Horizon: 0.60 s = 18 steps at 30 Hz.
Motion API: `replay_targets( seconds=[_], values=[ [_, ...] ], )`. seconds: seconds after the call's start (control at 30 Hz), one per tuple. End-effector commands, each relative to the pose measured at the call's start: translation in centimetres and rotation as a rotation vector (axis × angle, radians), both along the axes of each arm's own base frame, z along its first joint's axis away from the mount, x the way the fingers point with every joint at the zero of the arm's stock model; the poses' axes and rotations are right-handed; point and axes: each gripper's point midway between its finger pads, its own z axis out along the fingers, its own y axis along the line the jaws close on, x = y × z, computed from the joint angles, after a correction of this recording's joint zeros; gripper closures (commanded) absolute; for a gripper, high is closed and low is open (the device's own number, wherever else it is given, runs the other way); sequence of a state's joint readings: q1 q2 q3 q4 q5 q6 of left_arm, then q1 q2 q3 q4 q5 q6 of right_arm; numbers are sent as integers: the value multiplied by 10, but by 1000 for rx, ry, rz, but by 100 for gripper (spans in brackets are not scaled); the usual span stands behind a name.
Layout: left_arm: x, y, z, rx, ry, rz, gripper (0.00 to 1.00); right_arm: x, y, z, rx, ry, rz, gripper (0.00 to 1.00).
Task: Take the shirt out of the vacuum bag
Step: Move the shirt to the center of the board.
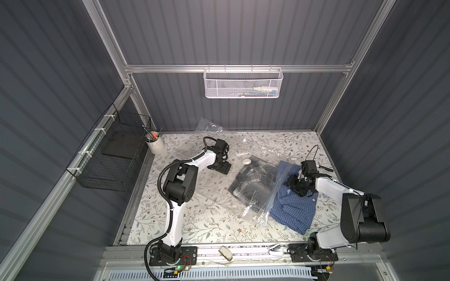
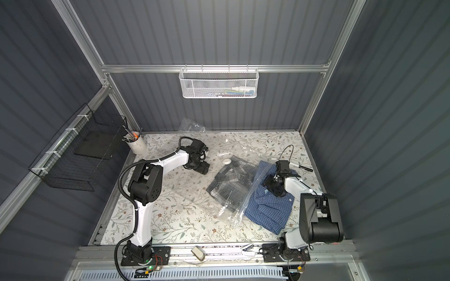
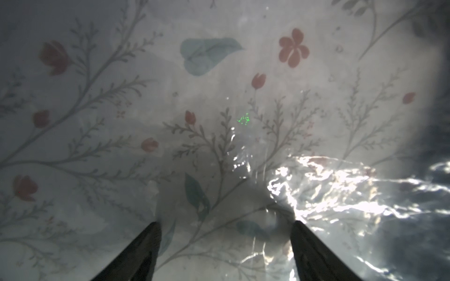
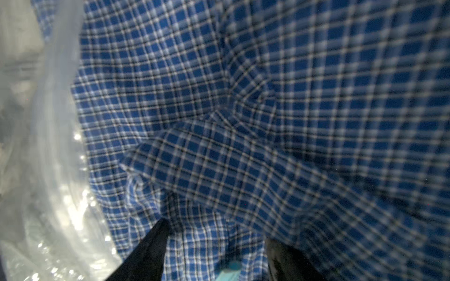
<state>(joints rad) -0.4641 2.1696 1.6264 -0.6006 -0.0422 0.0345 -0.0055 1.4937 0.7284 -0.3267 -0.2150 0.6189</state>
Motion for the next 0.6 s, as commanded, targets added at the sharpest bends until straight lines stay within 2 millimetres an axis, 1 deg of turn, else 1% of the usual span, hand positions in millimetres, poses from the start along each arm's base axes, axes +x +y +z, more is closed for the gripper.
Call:
replay_targets(
  seconds=[0.0,0.17,0.27,0.4,0.57],
  values=[
    [-11,21,-41,66,94,16,16,-18,-9,-16,-38,86,-5,40],
    [-8,44,-50,61,115,65,16,-24,-24,-13,-88,125,-27,39],
    [-6,61,-53,50,125,105,16,-23,-33,-10,-106,128,-29,40],
    [-2,74,-49,49,120,125,17,-23,-41,-11,-135,147,-23,42],
    [-4,83,-52,55,129,136,17,-19,-60,-5,-185,150,-35,41]
  ],
)
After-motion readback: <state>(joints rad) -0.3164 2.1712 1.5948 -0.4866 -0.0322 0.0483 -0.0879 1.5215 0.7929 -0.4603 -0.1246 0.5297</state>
